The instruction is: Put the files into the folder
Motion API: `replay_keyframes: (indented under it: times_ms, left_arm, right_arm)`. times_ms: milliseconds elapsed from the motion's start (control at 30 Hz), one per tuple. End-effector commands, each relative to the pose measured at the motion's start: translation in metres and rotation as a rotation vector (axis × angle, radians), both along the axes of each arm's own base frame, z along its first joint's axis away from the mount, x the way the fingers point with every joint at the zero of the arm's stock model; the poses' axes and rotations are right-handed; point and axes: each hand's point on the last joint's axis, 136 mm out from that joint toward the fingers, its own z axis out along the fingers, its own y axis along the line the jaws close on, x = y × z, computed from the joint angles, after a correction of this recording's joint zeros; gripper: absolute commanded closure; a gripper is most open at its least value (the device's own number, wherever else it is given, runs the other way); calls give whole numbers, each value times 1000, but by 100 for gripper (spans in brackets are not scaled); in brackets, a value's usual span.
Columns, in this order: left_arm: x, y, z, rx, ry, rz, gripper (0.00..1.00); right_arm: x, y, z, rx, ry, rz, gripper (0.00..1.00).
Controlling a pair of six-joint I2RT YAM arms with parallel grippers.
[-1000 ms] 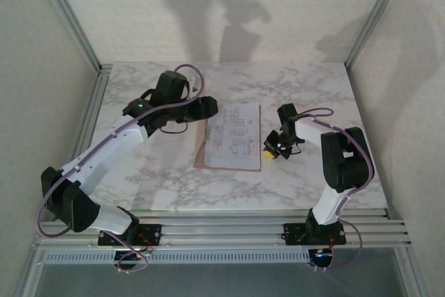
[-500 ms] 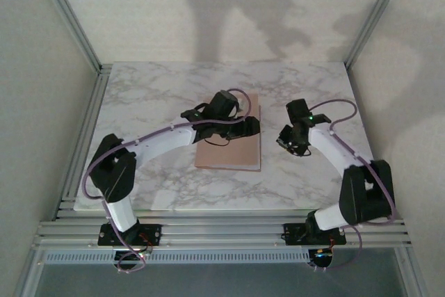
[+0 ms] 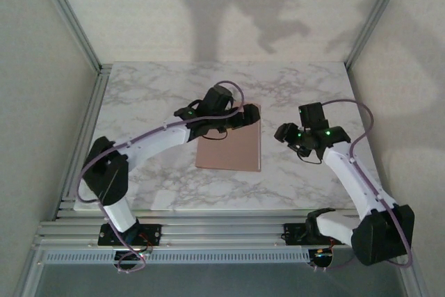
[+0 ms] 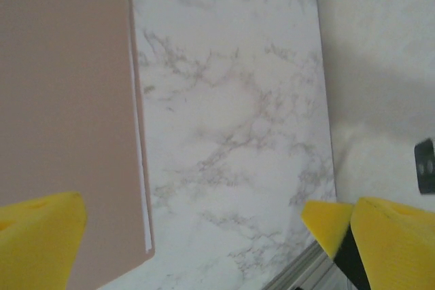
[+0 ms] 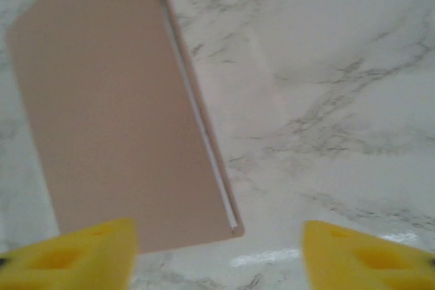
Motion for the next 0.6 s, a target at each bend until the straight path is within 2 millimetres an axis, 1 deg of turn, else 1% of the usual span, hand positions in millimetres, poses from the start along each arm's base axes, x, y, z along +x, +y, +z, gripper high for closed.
replay_keyframes:
  times_ms: [0, 67, 133, 167, 233, 267, 333, 367, 433, 467, 500, 533, 567]
  left_arm:
    - [9, 40, 33, 7, -87, 140, 1]
    - [12, 67, 32, 70, -87, 218, 0]
    - [13, 105, 28, 122, -84, 321, 0]
    - [12, 120, 28, 118, -83, 357, 0]
    - [9, 159, 23, 119, -65, 450, 0]
    - [7, 175, 22, 127, -66, 485, 1]
    - [-1, 209, 27, 182, -100, 574, 0]
    - [-5, 223, 30, 211, -122, 614, 0]
    - [-16, 258, 36, 309, -167, 723, 0]
    - [-21, 272, 36, 350, -178, 773, 0]
    - [-28, 289, 38, 398, -198, 840, 1]
    - [-35, 307, 39, 444, -218, 911, 0]
    - [-41, 320, 40, 474, -243, 963, 0]
  right_arm:
    - [-10, 13, 18, 59, -80, 102, 1]
    - [-15, 14, 27, 72, -116, 121, 1]
    - [-21, 13, 35, 84, -152, 125, 1]
    - [-23, 12, 39, 86, -170, 121, 1]
    - [-28, 6, 50, 77, -215, 102, 1]
    - [-30, 1, 54, 57, -226, 87, 1]
    - [-32, -17, 61, -12, -239, 26, 1]
    - [-32, -24, 64, -44, -245, -1, 1]
    - [-29, -47, 65, -143, -244, -93, 1]
    - [-25, -56, 66, -188, -262, -125, 1]
    - [-18, -63, 72, -231, -313, -137, 1]
    - [-10, -67, 75, -267, -374, -138, 1]
    - [-4, -70, 75, -300, -429, -136, 1]
